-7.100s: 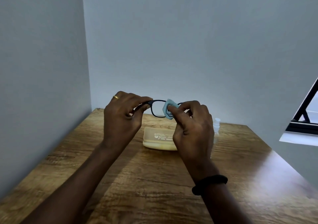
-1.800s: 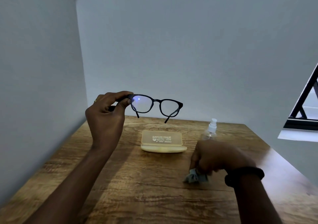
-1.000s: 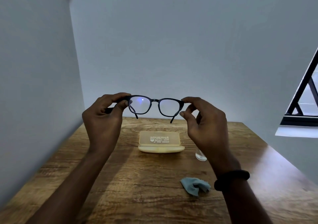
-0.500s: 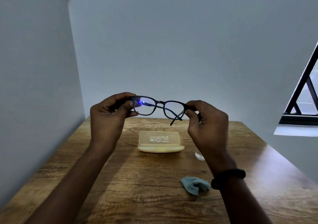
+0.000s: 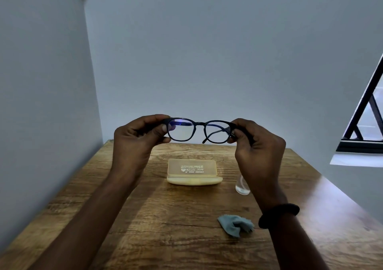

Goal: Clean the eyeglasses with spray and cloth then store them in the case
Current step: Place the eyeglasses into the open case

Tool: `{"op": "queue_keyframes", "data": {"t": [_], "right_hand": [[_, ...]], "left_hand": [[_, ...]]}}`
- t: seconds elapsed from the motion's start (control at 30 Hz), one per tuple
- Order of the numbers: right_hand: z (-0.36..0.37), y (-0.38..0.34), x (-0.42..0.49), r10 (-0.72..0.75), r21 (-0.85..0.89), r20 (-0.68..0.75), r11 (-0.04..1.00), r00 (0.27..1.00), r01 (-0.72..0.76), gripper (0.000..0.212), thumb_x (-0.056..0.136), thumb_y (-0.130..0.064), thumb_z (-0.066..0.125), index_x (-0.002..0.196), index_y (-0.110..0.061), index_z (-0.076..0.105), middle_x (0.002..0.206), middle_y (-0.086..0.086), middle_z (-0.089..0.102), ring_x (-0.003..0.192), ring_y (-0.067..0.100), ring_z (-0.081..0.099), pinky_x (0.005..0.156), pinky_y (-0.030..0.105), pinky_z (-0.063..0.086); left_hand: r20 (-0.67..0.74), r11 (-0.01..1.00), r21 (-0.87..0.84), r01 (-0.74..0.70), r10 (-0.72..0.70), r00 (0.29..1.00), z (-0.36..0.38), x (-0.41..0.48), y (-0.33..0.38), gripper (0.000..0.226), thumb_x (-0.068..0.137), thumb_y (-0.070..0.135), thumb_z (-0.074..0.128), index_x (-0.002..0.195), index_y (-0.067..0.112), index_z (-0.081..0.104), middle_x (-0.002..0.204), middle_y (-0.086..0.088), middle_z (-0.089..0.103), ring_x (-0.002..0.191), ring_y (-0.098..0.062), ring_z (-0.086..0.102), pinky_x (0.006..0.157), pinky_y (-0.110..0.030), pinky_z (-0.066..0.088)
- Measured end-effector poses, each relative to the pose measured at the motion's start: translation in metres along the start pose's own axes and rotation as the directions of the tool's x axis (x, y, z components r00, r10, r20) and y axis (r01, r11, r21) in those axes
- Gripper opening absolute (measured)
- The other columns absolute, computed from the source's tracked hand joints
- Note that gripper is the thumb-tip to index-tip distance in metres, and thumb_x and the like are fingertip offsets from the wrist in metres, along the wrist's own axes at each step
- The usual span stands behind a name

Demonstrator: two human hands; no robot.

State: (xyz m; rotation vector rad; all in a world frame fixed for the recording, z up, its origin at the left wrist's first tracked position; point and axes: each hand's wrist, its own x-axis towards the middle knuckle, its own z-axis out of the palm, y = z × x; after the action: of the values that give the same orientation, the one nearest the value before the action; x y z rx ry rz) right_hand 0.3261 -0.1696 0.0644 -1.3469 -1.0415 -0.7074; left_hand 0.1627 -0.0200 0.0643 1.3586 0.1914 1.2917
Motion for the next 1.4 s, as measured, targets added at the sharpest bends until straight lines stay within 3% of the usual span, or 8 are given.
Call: {"op": "queue_keyframes", "data": {"t": [0.23, 0.43, 0.6, 0.83, 1.07, 1.13, 1.2, 1.4], "right_hand": [[0.003, -0.004, -0.001, 0.153, 0.194, -0.036, 0.970, 0.988, -0.143, 0.030, 0.088, 0.012, 0.060, 0.092, -0.015, 0.074, 0.079, -0.005, 0.075, 0.071, 0.010, 0.073, 0.065, 0.018, 0.053], [0.003, -0.009, 0.004, 0.314, 0.389, 0.003, 0.874, 0.949, -0.290, 0.040, 0.092, 0.013, 0.054, 0.089, -0.022, 0.075, 0.075, 0.000, 0.076, 0.069, 0.018, 0.075, 0.058, 0.023, 0.052], [0.000, -0.011, 0.007, 0.386, 0.517, 0.063, 0.776, 0.920, -0.361, 0.031, 0.093, 0.013, 0.055, 0.093, -0.011, 0.074, 0.075, 0.006, 0.077, 0.067, 0.023, 0.075, 0.057, 0.023, 0.054], [0.002, -0.015, 0.007, 0.487, 0.687, 0.196, 0.552, 0.851, -0.473, 0.036, 0.092, 0.008, 0.058, 0.085, -0.019, 0.079, 0.075, 0.010, 0.076, 0.062, 0.020, 0.071, 0.056, 0.024, 0.054], [0.000, -0.016, 0.008, 0.514, 0.723, 0.227, 0.480, 0.827, -0.496, 0.031, 0.090, 0.009, 0.060, 0.085, -0.016, 0.077, 0.073, 0.008, 0.075, 0.061, 0.017, 0.071, 0.055, 0.022, 0.054], [-0.001, -0.016, 0.008, 0.521, 0.725, 0.222, 0.478, 0.824, -0.497, 0.028, 0.089, 0.008, 0.060, 0.088, -0.015, 0.076, 0.073, 0.008, 0.075, 0.062, 0.017, 0.071, 0.055, 0.021, 0.054], [-0.001, -0.015, 0.008, 0.532, 0.713, 0.213, 0.489, 0.820, -0.503, 0.024, 0.090, 0.007, 0.059, 0.093, -0.012, 0.074, 0.074, 0.007, 0.076, 0.062, 0.017, 0.071, 0.055, 0.021, 0.054], [0.001, -0.011, 0.006, 0.547, 0.670, 0.187, 0.536, 0.816, -0.513, 0.031, 0.089, 0.009, 0.060, 0.087, -0.018, 0.076, 0.081, 0.006, 0.077, 0.066, 0.021, 0.072, 0.054, 0.022, 0.053]], "left_hand": [[0.011, 0.998, 0.068, -0.012, 0.011, 1.000, -0.001, 0.000, 0.000, 0.017, 0.071, 0.021, 0.079, 0.083, 0.031, 0.083, 0.088, 0.005, 0.080, 0.084, -0.010, 0.069, 0.073, -0.023, 0.057], [0.041, 0.993, 0.118, -0.025, 0.021, 0.999, 0.000, 0.000, -0.001, 0.019, 0.071, 0.021, 0.079, 0.089, 0.025, 0.081, 0.088, 0.005, 0.079, 0.086, -0.006, 0.069, 0.072, -0.020, 0.055], [0.075, 0.993, 0.117, 0.000, -0.009, 0.997, 0.000, 0.001, -0.002, 0.024, 0.079, 0.007, 0.077, 0.087, 0.030, 0.082, 0.089, 0.003, 0.080, 0.084, -0.007, 0.069, 0.069, -0.023, 0.057], [0.127, 0.995, 0.070, 0.064, -0.073, 0.989, -0.002, 0.001, -0.002, 0.021, 0.073, 0.020, 0.076, 0.090, 0.031, 0.083, 0.094, -0.001, 0.080, 0.085, -0.012, 0.072, 0.070, -0.024, 0.059], [0.159, 0.981, 0.108, 0.162, -0.178, 0.971, -0.009, 0.005, -0.012, 0.026, 0.082, 0.028, 0.072, 0.107, 0.029, 0.077, 0.102, -0.004, 0.079, 0.092, -0.012, 0.073, 0.071, -0.027, 0.060], [0.113, 0.916, 0.367, 0.161, -0.216, 0.970, -0.015, 0.008, -0.026, 0.015, 0.088, 0.031, 0.073, 0.102, 0.034, 0.077, 0.096, 0.005, 0.080, 0.089, -0.006, 0.073, 0.073, -0.028, 0.057], [0.099, 0.718, 0.680, 0.148, -0.290, 0.952, -0.023, 0.011, -0.043, 0.007, 0.089, 0.036, 0.075, 0.094, 0.033, 0.079, 0.092, 0.012, 0.078, 0.087, 0.000, 0.070, 0.077, -0.027, 0.049], [0.160, 0.504, 0.839, 0.205, -0.588, 0.793, -0.026, 0.005, -0.062, 0.027, 0.076, 0.048, 0.084, 0.084, 0.023, 0.077, 0.083, 0.013, 0.071, 0.081, -0.001, 0.061, 0.068, -0.021, 0.042]]}}
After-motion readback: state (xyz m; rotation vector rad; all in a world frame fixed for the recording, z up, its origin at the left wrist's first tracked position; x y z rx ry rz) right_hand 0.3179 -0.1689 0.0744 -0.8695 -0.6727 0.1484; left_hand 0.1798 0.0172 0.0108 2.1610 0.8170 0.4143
